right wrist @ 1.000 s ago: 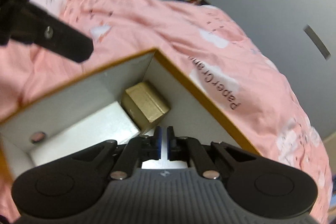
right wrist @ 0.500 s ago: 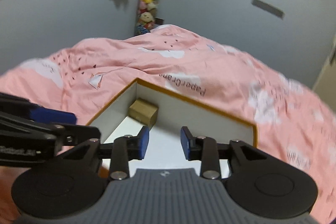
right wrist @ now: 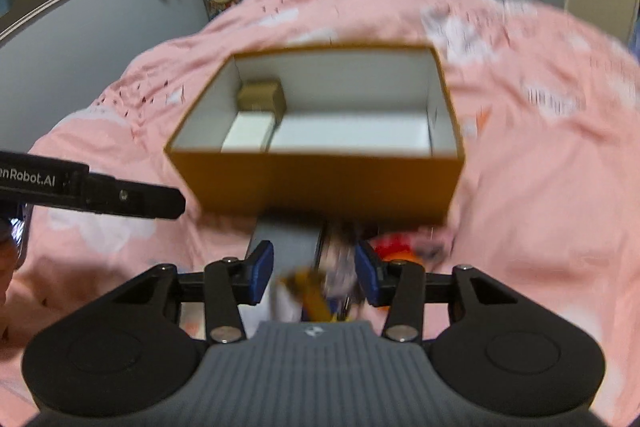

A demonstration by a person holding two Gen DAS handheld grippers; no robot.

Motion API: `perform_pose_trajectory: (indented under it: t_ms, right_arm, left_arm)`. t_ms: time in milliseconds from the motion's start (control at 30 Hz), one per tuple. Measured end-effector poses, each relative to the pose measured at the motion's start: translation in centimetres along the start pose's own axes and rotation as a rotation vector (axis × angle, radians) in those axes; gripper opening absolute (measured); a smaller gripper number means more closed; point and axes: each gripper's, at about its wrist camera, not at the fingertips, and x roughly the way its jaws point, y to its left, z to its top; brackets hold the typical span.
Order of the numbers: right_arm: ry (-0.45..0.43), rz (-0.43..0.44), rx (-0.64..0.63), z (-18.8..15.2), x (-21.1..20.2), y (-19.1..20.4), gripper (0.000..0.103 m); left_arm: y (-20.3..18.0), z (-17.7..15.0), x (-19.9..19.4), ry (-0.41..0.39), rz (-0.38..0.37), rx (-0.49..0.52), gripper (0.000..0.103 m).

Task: Organize objects
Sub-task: 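Grasp the dark grey box with the left tool in front of the box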

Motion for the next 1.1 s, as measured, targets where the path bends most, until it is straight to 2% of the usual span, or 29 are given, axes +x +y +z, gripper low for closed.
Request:
perform_pose_trajectory:
  t_ms: [133,300,533,700,800,833,967,1100]
  right_arm:
    - [0.032,0.031,0.025,-1.5,-0.3,0.0,0.039]
    - [0.066,0.012,0.019,-2.3,0.0,-0.1,0.033]
    - [0.145,0.012,-0.037,-3.3,1.4,0.1,0.033]
    - [0.074,-0.011,-0.078,-1.2,0.3,-0.7,0.033]
    - [0.052,0.002,-0.064,0.7,0.1,-1.8,0.033]
    - [0.05,0.011,-0.054,1.4,0.2,-2.1,0.033]
    - [0.063,0.016,-0.08,3.6,2.1,-2.2,0.033]
    - [0.115,0.027,-0.075,5.2,5.3,-2.2,0.033]
  left_arm:
    - [-0.4,-1.1,0.4,0.041,0.015,0.006,0.055]
    - [-1.3,-1.9,0.5,0.054,0.025,0.049,0.055]
    - [-1.4,-2.1,0.8,0.062,0.029,0.069,0.055]
    - [-0.2,-0.4,1.4,0.02,0.056,0.045,0.055]
    - [1.2,0.8,3.3,0.037,0.017,-0.009,0.067]
    - [1.7,1.1,4.1,0.04,0.019,-0.032,0.068]
    - [3.4,1.8,7.6,0.045,0.05,-0.107,0.069]
    - [4.7,2.0,10.1,0.086,0.069,-0.146,0.072]
